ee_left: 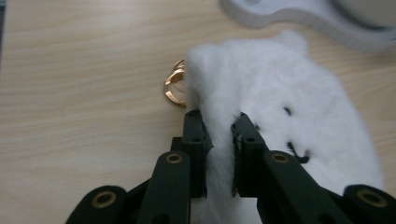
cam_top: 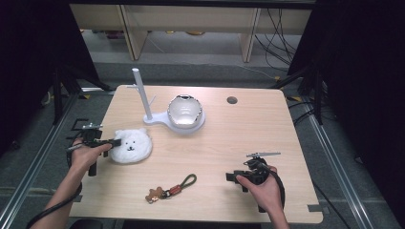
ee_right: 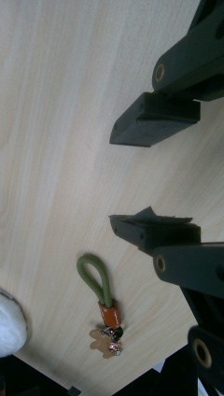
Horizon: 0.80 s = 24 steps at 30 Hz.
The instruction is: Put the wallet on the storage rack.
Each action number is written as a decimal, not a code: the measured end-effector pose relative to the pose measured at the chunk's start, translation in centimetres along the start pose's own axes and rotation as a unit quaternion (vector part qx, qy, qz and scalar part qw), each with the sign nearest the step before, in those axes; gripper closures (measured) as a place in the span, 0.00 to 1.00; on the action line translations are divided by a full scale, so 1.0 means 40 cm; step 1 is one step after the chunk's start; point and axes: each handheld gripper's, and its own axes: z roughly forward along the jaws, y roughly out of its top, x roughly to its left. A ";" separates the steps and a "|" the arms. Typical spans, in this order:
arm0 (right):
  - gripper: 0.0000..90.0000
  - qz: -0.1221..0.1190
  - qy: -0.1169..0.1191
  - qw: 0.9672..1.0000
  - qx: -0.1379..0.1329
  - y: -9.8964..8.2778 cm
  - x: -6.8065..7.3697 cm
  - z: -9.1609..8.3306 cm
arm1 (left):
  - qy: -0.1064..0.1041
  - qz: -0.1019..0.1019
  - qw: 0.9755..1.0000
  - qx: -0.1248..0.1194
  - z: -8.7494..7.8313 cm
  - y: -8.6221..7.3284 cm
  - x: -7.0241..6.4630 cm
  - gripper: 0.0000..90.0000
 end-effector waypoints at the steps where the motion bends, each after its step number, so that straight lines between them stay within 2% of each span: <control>1: 0.61 0.000 0.006 1.000 -0.005 0.001 -0.002 -0.002 | -0.009 0.000 1.000 -0.017 -0.006 -0.001 -0.015 0.87; 2: 0.61 0.001 0.006 1.000 -0.005 0.003 -0.002 -0.005 | -0.018 0.006 0.999 -0.031 -0.014 -0.002 -0.028 0.88; 3: 0.61 0.001 -0.009 1.000 -0.006 0.006 0.001 -0.008 | -0.027 0.008 0.999 -0.042 -0.021 -0.002 -0.043 0.88; 4: 0.61 -0.003 0.003 1.000 -0.006 0.009 -0.001 -0.011 | -0.034 0.009 0.998 -0.052 -0.025 -0.004 -0.054 0.88; 6: 0.61 -0.002 -0.005 1.000 -0.012 0.014 0.003 -0.016 | -0.056 0.017 0.996 -0.074 -0.034 -0.006 -0.085 0.88; 9: 0.61 -0.007 -0.001 1.000 -0.019 0.023 0.008 -0.022 | -0.100 0.020 0.989 -0.106 -0.039 -0.008 -0.138 0.88; 12: 0.61 -0.010 -0.007 1.000 -0.026 0.035 0.018 -0.025 | -0.119 0.031 0.984 -0.128 -0.035 -0.001 -0.189 0.88; 13: 0.61 -0.017 -0.003 0.999 -0.030 0.041 0.021 -0.025 | -0.123 0.036 0.983 -0.133 -0.033 0.002 -0.205 0.88; 17: 0.61 -0.023 0.005 0.999 -0.043 0.066 0.040 -0.028 | -0.146 0.051 0.976 -0.151 -0.017 0.015 -0.262 0.88; 18: 0.60 -0.017 0.007 0.999 -0.043 0.074 0.048 -0.029 | -0.153 0.055 0.975 -0.152 -0.012 0.017 -0.275 0.88; 20: 0.60 -0.022 0.012 0.999 -0.049 0.091 0.058 -0.026 | -0.171 0.063 0.972 -0.151 -0.001 0.020 -0.304 0.88; 21: 0.60 -0.021 0.020 0.998 -0.050 0.099 0.065 -0.025 | -0.176 0.068 0.970 -0.151 0.004 0.021 -0.320 0.88; 22: 0.59 -0.032 0.020 0.998 -0.050 0.110 0.066 -0.024 | -0.181 0.075 0.970 -0.147 0.009 0.022 -0.335 0.88; 24: 0.58 -0.037 0.029 0.998 -0.051 0.129 0.076 -0.019 | -0.192 0.085 0.967 -0.144 0.021 0.022 -0.365 0.88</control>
